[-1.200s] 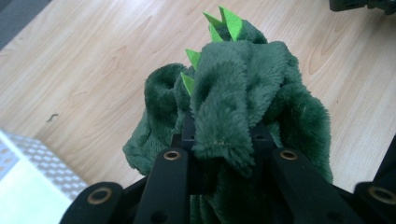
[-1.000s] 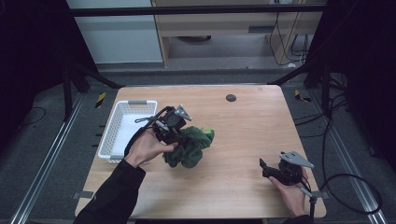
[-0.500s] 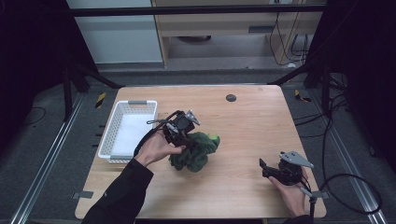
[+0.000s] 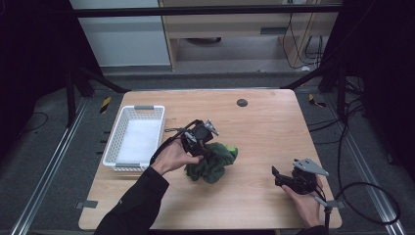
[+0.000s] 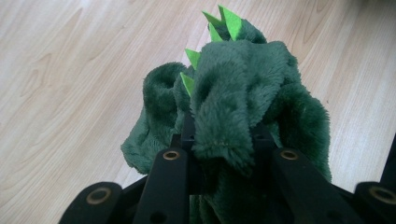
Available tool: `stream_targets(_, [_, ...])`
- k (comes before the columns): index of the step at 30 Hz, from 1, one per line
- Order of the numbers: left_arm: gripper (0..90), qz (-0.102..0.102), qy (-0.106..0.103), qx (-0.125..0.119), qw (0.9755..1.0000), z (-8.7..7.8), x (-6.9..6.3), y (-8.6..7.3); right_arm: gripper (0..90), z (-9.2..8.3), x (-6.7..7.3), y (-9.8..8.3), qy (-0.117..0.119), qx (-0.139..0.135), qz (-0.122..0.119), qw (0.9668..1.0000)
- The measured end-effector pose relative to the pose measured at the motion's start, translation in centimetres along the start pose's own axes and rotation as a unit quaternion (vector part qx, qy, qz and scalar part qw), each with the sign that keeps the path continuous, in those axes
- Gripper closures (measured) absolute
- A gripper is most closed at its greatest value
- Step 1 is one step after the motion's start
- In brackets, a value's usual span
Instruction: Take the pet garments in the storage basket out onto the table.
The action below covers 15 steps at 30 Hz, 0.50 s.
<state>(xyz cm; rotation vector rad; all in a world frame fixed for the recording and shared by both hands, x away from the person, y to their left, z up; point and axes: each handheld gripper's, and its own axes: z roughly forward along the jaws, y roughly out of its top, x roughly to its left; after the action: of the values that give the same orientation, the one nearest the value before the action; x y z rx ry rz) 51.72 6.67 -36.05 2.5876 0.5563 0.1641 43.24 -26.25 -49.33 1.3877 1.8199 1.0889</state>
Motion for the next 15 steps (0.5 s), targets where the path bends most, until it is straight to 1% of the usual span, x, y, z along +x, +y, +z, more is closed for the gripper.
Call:
stream_targets(5, [74.5,0.006,-0.006,0.01,0.9999,1.2,-0.2,0.1,11.6,0.0,-0.1,0.0,-0.003,-0.002,0.0,1.0])
stream_targets(8, [74.4,0.007,-0.013,0.012,0.9998,1.9,-0.3,0.0,11.4,0.0,-0.1,0.0,-0.005,-0.002,-0.002,1.0])
stream_targets(10, [74.2,0.007,-0.019,0.013,0.9997,2.3,-0.4,0.0,11.4,0.0,-0.1,0.0,-0.006,-0.002,-0.002,1.0])
stream_targets(11, [74.1,0.01,-0.02,0.015,0.9996,2.5,-0.4,0.0,11.4,0.0,-0.1,0.0,-0.007,-0.002,-0.002,1.0])
stream_targets(15, [73.2,0.011,-0.023,0.02,0.9995,3.0,-0.5,0.0,11.4,0.0,-0.1,0.0,-0.007,-0.001,-0.002,1.0])
